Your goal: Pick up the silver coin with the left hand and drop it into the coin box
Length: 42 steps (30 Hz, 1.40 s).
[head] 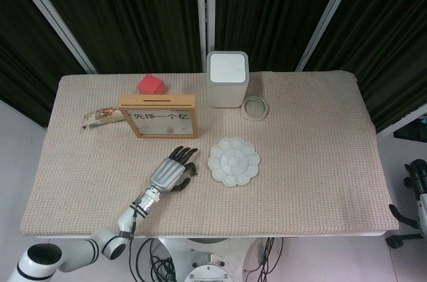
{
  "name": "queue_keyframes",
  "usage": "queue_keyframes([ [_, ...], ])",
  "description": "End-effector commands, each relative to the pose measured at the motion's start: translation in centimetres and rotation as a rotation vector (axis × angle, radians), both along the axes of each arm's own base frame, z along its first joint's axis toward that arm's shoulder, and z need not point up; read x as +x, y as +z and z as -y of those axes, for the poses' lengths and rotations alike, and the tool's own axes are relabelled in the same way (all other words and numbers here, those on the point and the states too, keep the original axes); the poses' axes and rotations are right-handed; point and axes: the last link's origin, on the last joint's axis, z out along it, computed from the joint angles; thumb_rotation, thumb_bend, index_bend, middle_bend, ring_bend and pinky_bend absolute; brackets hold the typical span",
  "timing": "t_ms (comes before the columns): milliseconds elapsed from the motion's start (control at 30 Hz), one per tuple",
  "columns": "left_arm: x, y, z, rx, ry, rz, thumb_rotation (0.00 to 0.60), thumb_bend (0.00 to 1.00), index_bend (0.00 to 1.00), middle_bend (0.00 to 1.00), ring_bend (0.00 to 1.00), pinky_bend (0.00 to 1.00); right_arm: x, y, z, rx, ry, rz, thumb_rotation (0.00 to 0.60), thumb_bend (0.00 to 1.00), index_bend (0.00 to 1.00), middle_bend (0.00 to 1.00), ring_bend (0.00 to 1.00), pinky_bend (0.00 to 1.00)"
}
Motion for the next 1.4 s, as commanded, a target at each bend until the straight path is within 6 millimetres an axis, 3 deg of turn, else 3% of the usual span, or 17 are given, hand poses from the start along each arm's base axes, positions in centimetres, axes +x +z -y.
queue_keyframes([
  [33, 0.1, -0.1, -0.1, 0.001, 0.000, 0.005, 0.600, 0.32, 0.42, 0.00, 0.00, 0.03, 0.0, 0.0, 0.0, -0.001, -0.002, 0.000, 0.600, 0.18, 0.00, 0.00, 0.00, 0.00],
  [1400, 1.1, -0.7, -1.5, 0.059, 0.004, 0.091, 0.600, 0.34, 0.52, 0.05, 0.00, 0.05, -0.9, 0.0, -0.1, 0.010, -0.039, 0.001, 0.600, 0.18, 0.00, 0.00, 0.00, 0.00],
])
